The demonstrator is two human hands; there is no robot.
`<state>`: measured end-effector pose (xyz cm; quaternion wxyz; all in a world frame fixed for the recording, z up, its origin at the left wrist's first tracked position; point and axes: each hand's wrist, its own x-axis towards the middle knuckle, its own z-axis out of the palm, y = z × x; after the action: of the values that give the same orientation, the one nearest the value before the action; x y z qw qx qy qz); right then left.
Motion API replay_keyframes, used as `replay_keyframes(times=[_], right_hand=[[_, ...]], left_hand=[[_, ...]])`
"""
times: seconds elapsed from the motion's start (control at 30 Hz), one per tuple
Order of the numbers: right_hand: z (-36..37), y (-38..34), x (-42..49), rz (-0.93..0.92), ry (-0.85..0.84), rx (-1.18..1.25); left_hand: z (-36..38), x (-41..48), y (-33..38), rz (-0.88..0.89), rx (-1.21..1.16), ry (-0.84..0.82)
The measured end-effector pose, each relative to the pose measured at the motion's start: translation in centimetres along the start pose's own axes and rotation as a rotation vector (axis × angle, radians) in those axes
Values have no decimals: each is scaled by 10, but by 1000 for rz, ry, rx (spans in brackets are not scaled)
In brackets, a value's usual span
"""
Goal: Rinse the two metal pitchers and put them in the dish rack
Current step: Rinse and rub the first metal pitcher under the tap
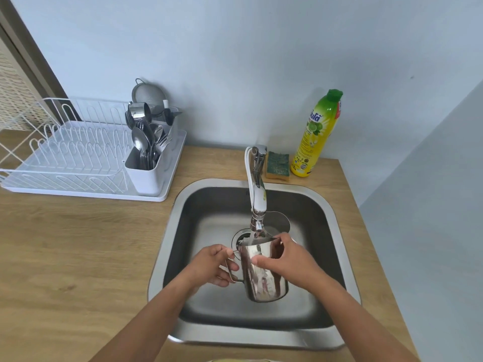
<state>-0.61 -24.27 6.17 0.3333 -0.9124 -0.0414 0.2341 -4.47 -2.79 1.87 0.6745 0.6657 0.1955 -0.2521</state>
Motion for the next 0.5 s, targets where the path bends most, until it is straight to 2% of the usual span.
replay_keyframes(times=[0.27,0.5], right_hand=[[-22,-9,-5,-165,150,-136],[-23,-5,12,-179,114,3]], left_hand=[[10,12,12,79,-163,-70],[7,10,25,200,-166,57]])
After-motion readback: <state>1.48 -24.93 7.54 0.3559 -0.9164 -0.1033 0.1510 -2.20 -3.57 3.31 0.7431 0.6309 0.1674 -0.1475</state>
